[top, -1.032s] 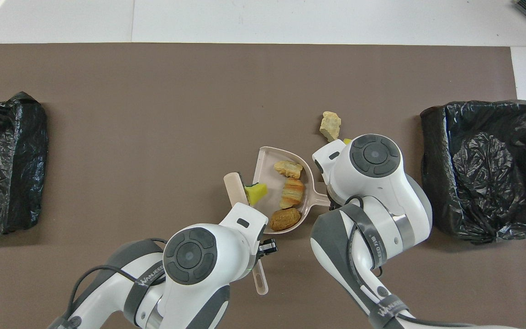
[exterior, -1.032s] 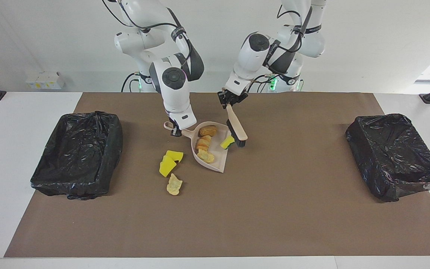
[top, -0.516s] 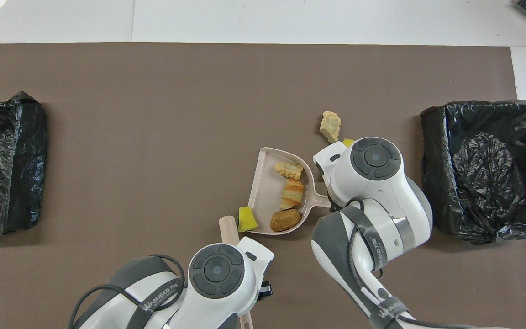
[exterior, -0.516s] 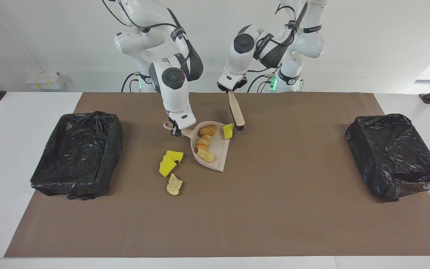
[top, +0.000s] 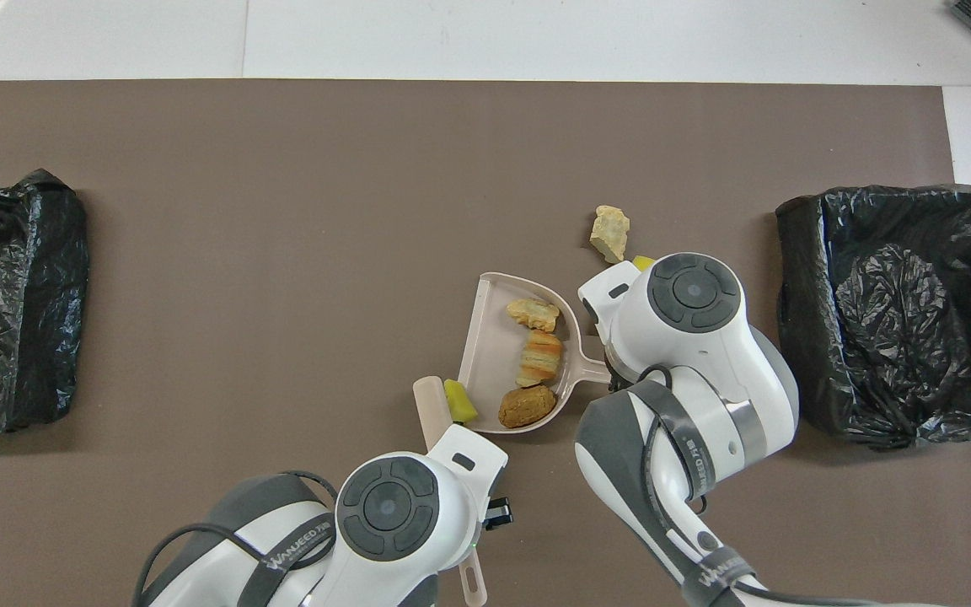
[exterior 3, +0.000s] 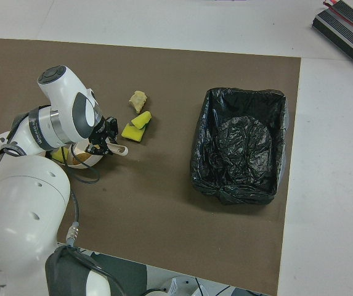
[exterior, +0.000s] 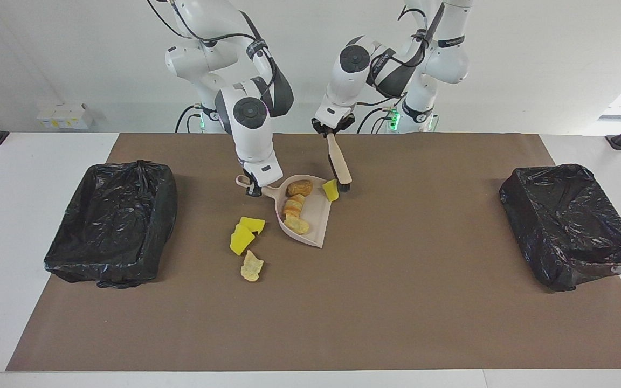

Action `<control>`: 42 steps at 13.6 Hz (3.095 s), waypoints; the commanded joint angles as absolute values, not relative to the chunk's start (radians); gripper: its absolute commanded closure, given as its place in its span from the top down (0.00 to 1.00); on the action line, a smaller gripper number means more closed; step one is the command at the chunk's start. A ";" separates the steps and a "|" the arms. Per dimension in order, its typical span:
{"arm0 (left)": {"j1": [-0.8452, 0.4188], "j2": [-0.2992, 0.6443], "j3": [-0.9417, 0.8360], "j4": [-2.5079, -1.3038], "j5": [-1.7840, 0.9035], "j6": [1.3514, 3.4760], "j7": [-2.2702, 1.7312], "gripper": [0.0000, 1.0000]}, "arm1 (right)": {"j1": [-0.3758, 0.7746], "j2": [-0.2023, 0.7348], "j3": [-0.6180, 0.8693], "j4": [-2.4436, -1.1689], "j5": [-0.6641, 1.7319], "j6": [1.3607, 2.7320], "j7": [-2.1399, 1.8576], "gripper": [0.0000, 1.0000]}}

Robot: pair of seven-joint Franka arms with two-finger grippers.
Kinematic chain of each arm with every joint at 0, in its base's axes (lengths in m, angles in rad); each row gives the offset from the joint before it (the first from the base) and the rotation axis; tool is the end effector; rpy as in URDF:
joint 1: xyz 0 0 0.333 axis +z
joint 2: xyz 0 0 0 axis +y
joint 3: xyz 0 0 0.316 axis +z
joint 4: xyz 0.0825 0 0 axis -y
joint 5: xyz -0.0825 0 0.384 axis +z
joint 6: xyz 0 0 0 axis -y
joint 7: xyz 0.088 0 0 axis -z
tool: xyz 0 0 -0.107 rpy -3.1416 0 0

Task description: Sweep and dump trash in bin

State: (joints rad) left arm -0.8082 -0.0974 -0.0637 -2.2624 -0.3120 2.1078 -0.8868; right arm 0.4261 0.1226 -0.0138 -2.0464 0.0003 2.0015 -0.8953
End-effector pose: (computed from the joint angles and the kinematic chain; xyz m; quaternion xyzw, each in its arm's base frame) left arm 0.3097 -0.3913 0.3987 0.9872 0.0909 -0.1166 0.0601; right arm 0.5068 0.2218 0.3683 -0.7911 -0.6060 0.0814 0.0193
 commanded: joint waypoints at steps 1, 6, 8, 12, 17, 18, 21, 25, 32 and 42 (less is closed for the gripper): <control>-0.834 -0.061 -0.054 -2.267 -0.304 2.245 -0.900 0.00 | 0.419 0.091 -0.011 -2.083 -0.014 2.017 -0.891 0.00; -0.825 -0.038 -0.051 -2.143 -0.322 2.260 -0.974 0.00 | 0.419 0.091 -0.009 -2.085 -0.014 2.019 -0.890 0.00; -0.818 -0.023 -0.051 -2.099 -0.324 2.270 -1.005 0.00 | 0.419 0.091 -0.009 -2.086 -0.014 2.019 -0.890 0.00; -0.795 0.162 -0.054 -1.939 -0.347 2.358 -0.992 0.00 | 0.419 0.091 -0.009 -2.085 -0.014 2.019 -0.890 0.00; -0.776 0.178 -0.051 -1.956 -0.347 2.202 -0.939 0.00 | 0.419 0.091 -0.009 -2.085 -0.012 2.019 -0.890 0.00; -0.761 0.167 -0.048 -1.969 -0.335 2.157 -0.933 0.00 | 0.419 0.091 -0.009 -2.085 -0.012 2.019 -0.890 0.00; -0.746 0.141 -0.046 -1.997 -0.218 2.076 -0.930 0.00 | 0.419 0.091 -0.009 -2.085 -0.012 2.019 -0.890 0.00; -0.730 0.104 -0.044 -2.037 -0.202 1.961 -0.931 0.00 | 0.419 0.091 -0.009 -2.086 -0.012 2.019 -0.890 0.00; -0.716 0.032 -0.046 -2.175 -0.173 2.011 -0.894 0.00 | 0.400 0.097 -0.009 -2.076 -0.012 2.017 -0.897 0.00; -0.859 -0.055 -0.058 -2.355 -0.173 2.309 -0.890 0.00 | 0.129 0.044 -0.018 -1.858 0.008 1.829 -1.075 0.00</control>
